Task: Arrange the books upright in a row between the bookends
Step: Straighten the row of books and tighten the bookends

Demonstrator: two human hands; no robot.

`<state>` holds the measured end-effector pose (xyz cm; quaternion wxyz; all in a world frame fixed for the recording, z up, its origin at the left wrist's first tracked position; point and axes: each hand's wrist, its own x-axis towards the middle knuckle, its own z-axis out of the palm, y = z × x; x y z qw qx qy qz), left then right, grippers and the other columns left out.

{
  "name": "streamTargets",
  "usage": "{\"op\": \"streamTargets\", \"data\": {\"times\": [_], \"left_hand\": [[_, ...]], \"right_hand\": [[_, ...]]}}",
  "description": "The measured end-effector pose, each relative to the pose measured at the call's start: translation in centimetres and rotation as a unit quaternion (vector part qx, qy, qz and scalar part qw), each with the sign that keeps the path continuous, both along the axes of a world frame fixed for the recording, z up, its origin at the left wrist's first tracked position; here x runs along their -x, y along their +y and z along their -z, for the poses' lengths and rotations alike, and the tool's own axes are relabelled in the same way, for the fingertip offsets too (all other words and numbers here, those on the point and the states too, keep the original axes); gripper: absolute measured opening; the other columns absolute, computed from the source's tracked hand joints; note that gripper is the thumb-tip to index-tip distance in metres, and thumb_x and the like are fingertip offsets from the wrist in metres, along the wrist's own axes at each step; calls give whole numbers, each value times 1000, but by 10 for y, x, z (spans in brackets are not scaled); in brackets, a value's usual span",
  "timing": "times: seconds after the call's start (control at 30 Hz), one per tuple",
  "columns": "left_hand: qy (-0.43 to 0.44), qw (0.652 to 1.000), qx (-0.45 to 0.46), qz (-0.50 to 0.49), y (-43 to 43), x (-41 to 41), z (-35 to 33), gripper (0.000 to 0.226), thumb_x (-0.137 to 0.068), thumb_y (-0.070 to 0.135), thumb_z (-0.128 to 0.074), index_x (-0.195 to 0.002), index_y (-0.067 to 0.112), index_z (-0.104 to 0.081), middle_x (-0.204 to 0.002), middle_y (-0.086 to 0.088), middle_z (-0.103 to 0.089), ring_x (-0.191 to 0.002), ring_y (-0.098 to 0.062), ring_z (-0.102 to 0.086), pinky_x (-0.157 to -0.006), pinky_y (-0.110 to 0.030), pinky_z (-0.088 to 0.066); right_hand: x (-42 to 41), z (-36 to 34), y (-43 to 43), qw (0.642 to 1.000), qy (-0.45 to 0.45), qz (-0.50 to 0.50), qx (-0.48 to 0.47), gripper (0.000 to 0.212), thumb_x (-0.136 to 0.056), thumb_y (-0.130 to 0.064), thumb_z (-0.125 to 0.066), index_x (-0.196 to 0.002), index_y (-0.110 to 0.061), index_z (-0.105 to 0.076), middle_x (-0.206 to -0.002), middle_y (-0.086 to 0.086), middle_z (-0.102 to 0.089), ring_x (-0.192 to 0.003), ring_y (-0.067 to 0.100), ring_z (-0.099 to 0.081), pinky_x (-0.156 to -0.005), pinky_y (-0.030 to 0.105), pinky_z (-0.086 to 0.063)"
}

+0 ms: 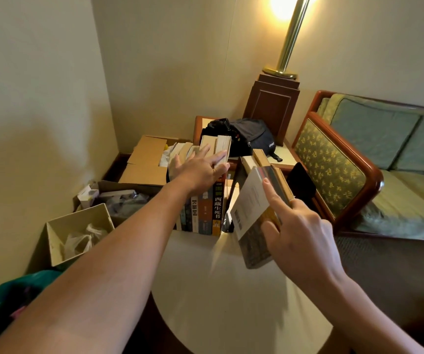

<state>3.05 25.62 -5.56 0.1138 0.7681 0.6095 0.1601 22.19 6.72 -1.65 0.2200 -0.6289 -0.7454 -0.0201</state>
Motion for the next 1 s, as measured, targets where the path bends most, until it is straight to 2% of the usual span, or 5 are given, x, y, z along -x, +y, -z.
{"op": "streamTargets", "data": {"times": [0.2,0.43,0.63,0.77,1.0], "left_hand": [[14,1000,-3,-7,0,0,1,59,-95,73,-12,-151,55,-18,-168,7,-5,-153,-27,-10,-116,-64,2],[3,1000,1,-2,0,1,1,59,-95,74,-13,-151,55,-19,-168,7,-5,-153,-27,-11,-116,-64,3],[9,1000,-3,-10,3,0,3,59,-94,75,-11,-150,57,-18,-168,8,-6,-153,-27,-12,-116,-64,2],[8,1000,4,-4,0,1,0,59,-94,74,-10,-150,56,-18,-168,7,-5,-154,-27,-10,-116,-63,2],[1,1000,4,-3,-1,2,-1,59,-95,74,-12,-150,55,-19,-168,7,-5,-154,-26,-9,-116,-63,3]], "right_hand": [[-5,-16,15,999,48,-9,-19,68,-98,-18,-56,-149,-40,-17,-111,17,-64,-100,38,-67,-58,44,-62],[-6,-35,34,999,27,0,27,63,-99,-19,-55,-155,-33,-29,-125,12,-66,-105,31,-67,-59,29,-57],[-10,-47,23,996,45,-6,70,59,-101,-26,-54,-153,-42,-31,-135,0,-63,-110,21,-65,-56,19,-53],[-1,-47,29,998,17,-22,53,60,-100,-24,-53,-154,-39,-30,-126,5,-65,-101,20,-63,-55,16,-46],[0,-52,37,999,-11,-19,36,58,-101,-25,-52,-155,-36,-31,-132,4,-64,-89,12,-52,-47,11,-36]]}}
